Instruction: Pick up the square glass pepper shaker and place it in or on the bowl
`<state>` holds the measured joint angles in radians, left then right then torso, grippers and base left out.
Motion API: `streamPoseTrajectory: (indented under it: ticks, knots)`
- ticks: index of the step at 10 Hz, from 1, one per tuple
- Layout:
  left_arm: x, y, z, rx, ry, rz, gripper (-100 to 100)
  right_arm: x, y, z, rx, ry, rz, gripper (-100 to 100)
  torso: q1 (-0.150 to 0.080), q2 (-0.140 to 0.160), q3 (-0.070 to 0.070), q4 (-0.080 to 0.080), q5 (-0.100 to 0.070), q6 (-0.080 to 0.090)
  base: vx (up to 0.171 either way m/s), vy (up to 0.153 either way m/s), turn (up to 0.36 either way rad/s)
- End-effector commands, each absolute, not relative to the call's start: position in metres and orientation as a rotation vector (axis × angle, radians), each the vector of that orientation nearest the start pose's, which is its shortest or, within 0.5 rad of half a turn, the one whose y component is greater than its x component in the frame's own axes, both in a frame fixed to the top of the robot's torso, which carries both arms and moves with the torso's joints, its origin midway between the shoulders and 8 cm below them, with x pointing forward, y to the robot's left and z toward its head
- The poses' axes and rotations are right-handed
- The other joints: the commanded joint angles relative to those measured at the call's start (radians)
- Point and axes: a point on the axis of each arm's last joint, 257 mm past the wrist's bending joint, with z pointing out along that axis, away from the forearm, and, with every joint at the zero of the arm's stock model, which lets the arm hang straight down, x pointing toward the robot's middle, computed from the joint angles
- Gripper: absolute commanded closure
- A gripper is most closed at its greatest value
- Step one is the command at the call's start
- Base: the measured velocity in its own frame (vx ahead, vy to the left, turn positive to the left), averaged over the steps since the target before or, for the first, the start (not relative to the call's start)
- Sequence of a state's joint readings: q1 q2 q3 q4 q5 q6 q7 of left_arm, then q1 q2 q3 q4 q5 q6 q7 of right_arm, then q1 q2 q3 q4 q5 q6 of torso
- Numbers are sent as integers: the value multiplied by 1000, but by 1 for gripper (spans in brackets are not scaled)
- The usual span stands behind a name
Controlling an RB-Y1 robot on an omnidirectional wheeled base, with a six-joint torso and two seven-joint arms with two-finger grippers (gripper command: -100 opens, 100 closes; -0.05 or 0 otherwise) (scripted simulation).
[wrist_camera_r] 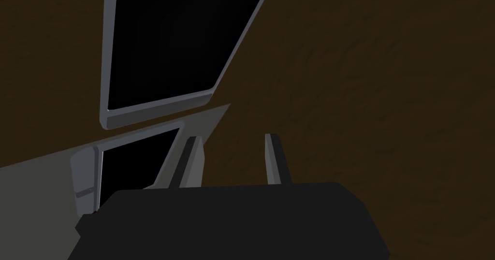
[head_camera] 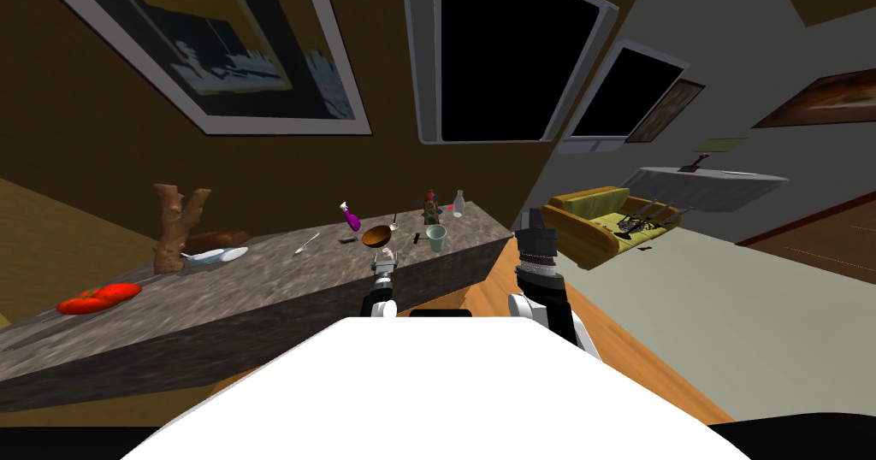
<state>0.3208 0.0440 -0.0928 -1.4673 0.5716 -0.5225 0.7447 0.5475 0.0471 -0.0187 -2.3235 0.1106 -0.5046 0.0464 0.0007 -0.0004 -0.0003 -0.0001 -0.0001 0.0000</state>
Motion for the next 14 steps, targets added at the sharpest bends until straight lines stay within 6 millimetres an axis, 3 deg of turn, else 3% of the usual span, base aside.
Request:
streamPoseTrajectory:
  ticks: [1,2,3,4,8,9,10,11,12,14]
  knots:
    - [416,304,-310,-1907,55,-1910,0,332,-280,29,598,648,1151,0,0,0,0,0,0,0,0,0,0]
    - [423,309,-304,-1905,50,-1907,-100,332,-280,29,598,648,1151,0,0,0,0,0,0,0,58,23,-38]
    - [419,307,-306,-1903,49,-1910,-100,332,-280,29,598,648,1151,0,1,-2,-1,0,0,0,38,16,-12]
    - [420,307,-306,-1905,51,-1909,100,332,-280,29,598,648,1151,0,1,-2,-1,0,0,0,0,0,0]
    - [420,307,-305,-1906,45,-1912,100,332,-280,29,598,648,1151,0,-2,0,0,0,-1,0,0,0,0]
    - [420,307,-305,-1906,45,-1912,0,332,-280,29,598,648,1151,0,-2,0,0,0,-1,0,0,0,0]
    - [420,307,-305,-1906,45,-1912,100,332,-280,29,598,648,1151,0,-2,0,0,0,-1,0,0,0,0]
    - [420,307,-305,-1906,45,-1912,0,332,-280,29,598,648,1151,0,-2,0,0,0,-1,0,0,0,0]
    - [423,318,-295,-1876,85,-1908,100,332,-280,29,598,648,1151,0,-2,0,0,0,-1,0,-14,-26,10]
    - [430,332,-274,-1826,123,-1911,100,332,-280,29,598,647,1151,0,-5,2,1,0,-3,0,-35,-53,22]
